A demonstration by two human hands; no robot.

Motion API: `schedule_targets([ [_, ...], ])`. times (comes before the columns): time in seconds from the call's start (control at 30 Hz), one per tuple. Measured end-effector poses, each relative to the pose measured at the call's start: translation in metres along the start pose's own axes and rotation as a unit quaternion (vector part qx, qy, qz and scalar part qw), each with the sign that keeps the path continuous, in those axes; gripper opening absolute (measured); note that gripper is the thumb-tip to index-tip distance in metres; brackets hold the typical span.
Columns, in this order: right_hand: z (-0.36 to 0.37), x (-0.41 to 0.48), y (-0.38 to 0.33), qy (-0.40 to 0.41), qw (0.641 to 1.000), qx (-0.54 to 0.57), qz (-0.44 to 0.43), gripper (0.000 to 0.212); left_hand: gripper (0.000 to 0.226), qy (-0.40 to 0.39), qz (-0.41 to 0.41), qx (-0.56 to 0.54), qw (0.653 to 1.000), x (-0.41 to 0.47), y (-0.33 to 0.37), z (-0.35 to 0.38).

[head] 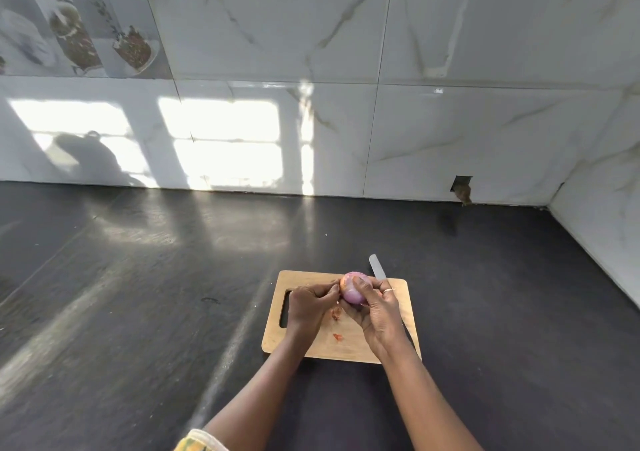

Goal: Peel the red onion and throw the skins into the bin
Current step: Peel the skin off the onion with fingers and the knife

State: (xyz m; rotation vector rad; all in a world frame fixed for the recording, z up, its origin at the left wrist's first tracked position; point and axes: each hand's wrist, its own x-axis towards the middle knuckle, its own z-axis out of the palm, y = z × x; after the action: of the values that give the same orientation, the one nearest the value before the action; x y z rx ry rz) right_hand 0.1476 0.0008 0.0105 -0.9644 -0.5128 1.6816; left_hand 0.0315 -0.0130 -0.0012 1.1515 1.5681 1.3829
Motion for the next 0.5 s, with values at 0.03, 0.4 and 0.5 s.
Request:
schedule_targets([
  [0.03,-0.0009,0.0004,-0.0006,0.003,1.0,0.011,0.007,0.013,0.016,-0.006,0.005,0.0,1.0,0.0003,0.0014,0.001],
  [0.4,-0.003,-0.0016,-0.0058,0.002,0.993,0.073,0.092,0.014,0.029,-0.057,0.048,-0.021,0.997,0.0028,0.0018,-0.0015],
  [0.5,-0.0077,0.0013,-0.0051,0.004,0.994,0.053,0.096,0.019,0.039,-0.096,0.079,0.02,0.992,0.0057,0.0,-0.0015],
])
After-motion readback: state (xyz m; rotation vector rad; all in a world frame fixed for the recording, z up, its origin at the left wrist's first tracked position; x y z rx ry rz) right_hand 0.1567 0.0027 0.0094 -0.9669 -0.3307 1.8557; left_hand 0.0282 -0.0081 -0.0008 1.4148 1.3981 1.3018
